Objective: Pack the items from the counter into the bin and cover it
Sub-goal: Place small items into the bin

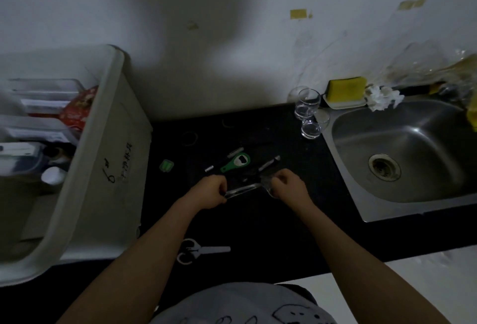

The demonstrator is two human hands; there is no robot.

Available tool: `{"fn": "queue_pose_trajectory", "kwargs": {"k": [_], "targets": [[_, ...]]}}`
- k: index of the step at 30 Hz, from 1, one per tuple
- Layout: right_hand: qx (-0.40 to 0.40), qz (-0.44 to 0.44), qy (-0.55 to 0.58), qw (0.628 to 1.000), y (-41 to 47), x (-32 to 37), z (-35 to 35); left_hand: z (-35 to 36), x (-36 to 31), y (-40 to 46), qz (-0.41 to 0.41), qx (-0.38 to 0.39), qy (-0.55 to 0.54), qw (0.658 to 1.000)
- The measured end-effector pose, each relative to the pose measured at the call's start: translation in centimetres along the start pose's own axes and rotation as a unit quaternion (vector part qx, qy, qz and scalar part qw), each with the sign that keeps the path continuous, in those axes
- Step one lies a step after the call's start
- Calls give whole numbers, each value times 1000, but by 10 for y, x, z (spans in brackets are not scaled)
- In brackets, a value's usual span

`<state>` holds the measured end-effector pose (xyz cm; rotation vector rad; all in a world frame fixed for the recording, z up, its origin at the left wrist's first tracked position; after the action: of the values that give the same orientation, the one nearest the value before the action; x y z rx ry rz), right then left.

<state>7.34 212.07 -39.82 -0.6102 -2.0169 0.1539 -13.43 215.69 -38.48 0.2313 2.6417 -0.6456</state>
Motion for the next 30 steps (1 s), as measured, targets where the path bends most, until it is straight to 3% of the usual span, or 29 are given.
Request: {"fn": "queue_pose_trajectory", "kwargs": {"k": [3,6,9,15,24,30], "targets": [[-10,72,173,982,-5,12,8,-18,4,-11,-34,-17,-140,989],[-5,71,286,956,-12,41,15,-43,6,-21,-74,-84,-296,949],[34,46,326,944,-19,77,28,-73,7,-25,-91,-162,-378,907],[102,-63,340,933,-52,164,60,-143,14,-42,-77,-267,-569,774],[153,-195,354,902,-122,274,116,-236,76,-103,-7,-381,-636,671],[183,-192,332,905,-161,320,180,-274,138,-141,-32,-418,-659,624]]}}
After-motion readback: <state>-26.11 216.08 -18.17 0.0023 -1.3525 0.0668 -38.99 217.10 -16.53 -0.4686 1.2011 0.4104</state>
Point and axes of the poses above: each hand's wrist, its own y-axis towards the middle knuckle, its own z-axis out of the palm, x = y × z, the point moved 5 cm from there along y, towards the middle knuckle, and after that the axes turned 11 degrees about -x, right-handed, at the moved point
